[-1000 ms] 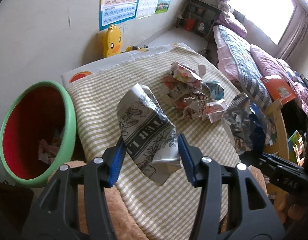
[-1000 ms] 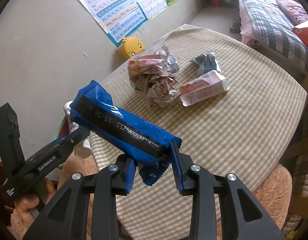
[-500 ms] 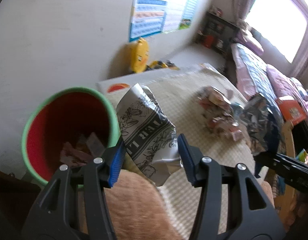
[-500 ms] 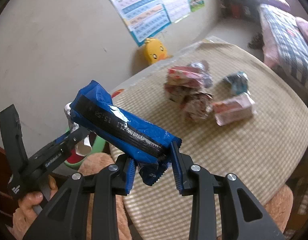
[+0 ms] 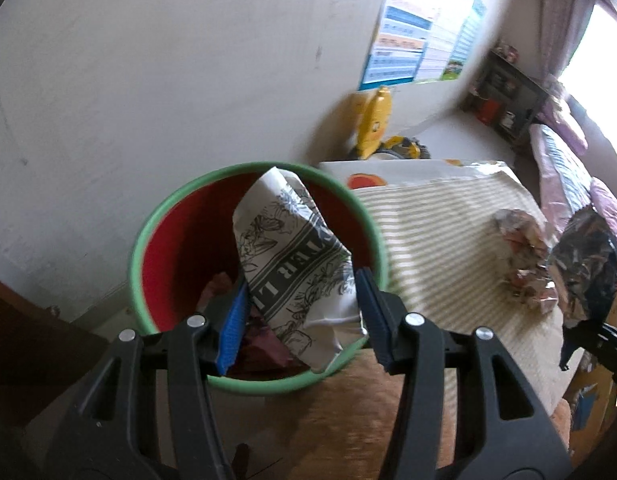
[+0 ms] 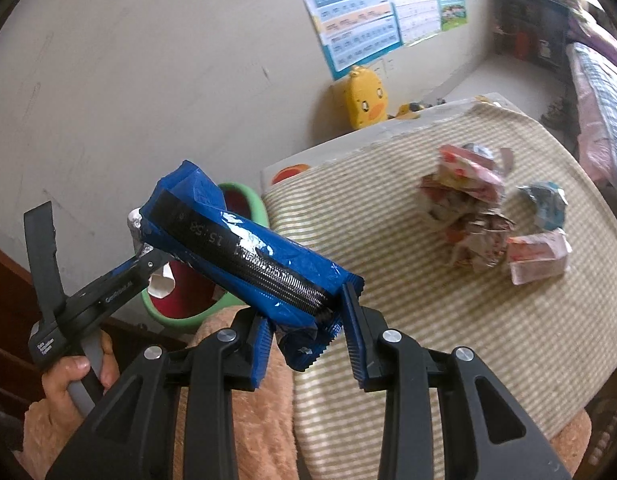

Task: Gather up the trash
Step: 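Open the left tool over the bucket while the right tool drops the blue wrapper in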

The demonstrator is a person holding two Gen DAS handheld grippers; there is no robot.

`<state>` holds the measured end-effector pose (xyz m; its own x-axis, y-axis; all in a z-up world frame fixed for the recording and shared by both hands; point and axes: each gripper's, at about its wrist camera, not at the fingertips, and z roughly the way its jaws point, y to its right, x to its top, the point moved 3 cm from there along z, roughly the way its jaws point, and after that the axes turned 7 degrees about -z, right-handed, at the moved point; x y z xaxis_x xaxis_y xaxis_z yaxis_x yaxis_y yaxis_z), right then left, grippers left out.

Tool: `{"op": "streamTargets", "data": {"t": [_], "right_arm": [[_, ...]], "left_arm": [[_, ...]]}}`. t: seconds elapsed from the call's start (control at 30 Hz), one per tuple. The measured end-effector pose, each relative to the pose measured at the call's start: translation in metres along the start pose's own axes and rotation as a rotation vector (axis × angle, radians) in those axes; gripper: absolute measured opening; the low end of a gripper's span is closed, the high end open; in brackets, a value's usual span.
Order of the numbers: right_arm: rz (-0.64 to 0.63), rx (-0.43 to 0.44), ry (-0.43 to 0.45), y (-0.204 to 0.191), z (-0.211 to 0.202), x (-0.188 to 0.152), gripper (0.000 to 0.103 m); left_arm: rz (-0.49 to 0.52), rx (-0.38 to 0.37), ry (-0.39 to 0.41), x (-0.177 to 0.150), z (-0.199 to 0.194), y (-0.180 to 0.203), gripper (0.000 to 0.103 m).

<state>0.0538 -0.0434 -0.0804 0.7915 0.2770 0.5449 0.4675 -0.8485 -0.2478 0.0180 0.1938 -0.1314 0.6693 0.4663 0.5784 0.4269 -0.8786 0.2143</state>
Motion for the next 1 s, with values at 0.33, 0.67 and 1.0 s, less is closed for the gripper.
{"op": "streamTargets", "data": {"t": [0.33, 0.67, 1.0], "right_arm": [[-0.024, 0.072, -0.086, -0.037, 0.058, 0.013, 0.030], [-0.047, 0.152, -0.125, -0.075, 0.110, 0.048, 0.036], [-0.030, 0.188, -0.121, -0.087, 0.119, 0.052, 0.054]], "left_arm": [[-0.042, 0.059, -0.040, -0.006, 0.017, -0.035, 0.050], [-0.063, 0.098, -0.056, -0.006, 0.029, -0.058, 0.051], [-0.110, 0.116, -0.054, -0.007, 0.035, -0.072, 0.075]]}}
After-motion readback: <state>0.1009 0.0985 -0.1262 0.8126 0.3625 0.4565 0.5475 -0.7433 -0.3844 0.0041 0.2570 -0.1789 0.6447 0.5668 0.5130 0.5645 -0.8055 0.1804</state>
